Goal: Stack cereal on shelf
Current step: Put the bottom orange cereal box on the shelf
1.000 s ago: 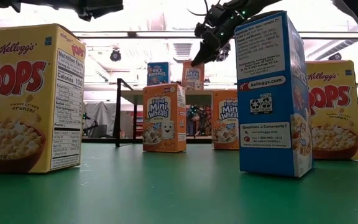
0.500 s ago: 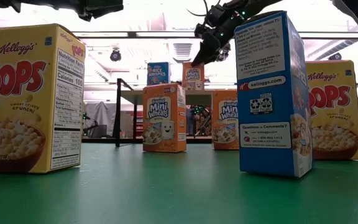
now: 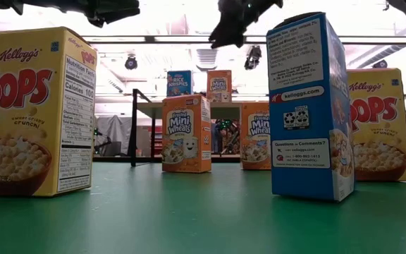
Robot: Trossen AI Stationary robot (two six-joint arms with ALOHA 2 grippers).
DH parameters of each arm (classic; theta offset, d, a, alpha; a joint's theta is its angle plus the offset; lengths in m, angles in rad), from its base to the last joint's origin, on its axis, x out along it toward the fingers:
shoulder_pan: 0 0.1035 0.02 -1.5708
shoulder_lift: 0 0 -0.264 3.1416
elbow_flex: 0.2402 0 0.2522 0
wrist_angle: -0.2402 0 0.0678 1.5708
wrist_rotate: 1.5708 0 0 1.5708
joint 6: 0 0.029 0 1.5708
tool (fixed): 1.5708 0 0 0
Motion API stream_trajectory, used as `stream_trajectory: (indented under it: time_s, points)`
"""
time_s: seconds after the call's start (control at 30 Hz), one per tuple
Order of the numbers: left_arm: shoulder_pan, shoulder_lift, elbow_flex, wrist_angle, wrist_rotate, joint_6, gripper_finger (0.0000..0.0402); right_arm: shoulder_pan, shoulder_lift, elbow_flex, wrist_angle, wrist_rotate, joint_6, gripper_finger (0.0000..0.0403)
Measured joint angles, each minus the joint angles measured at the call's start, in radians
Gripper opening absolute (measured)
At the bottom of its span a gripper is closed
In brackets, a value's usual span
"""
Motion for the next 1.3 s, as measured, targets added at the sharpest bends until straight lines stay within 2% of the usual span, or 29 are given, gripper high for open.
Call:
stream_trajectory:
  time_s: [0.1,0.17,0.23,0.4,0.5,0.63,0.77,1.03,1.3]
  points:
    - [0.0,0.0,0.0,-0.018,0.0,0.0,0.0205,0.067,-0.017,-0.051,-0.023,0.001,0.043,0.017]
    - [0.0,0.0,0.0,-0.022,0.0,0.0,0.0205,0.114,-0.021,-0.103,-0.013,0.038,0.072,0.015]
    - [0.0,0.0,0.0,-0.024,0.0,0.0,0.0205,0.16,-0.021,-0.162,0.012,0.137,0.104,0.0131]
    - [0.0,0.0,0.0,-0.036,0.0,0.0,0.0205,0.232,-0.021,-0.321,0.113,0.481,0.195,0.0083]
    - [0.0,0.0,0.0,-0.047,0.0,0.0,0.0205,0.239,-0.021,-0.414,0.194,0.59,0.246,0.0054]
    - [0.0,0.0,0.0,-0.053,0.0,0.011,0.0205,0.223,-0.021,-0.529,0.358,0.603,0.279,0.0019]
    - [0.0,0.0,0.0,-0.059,0.0,0.02,0.0205,0.188,-0.021,-0.601,0.503,0.606,0.301,0.0009]
    - [0.0,0.0,0.0,-0.058,0.0,0.027,0.0205,0.145,-0.021,-0.642,0.563,0.653,0.312,0.0009]
    - [0.0,0.0,0.0,-0.057,0.0,0.027,0.0205,0.142,-0.021,-0.644,0.595,0.655,0.311,0.0009]
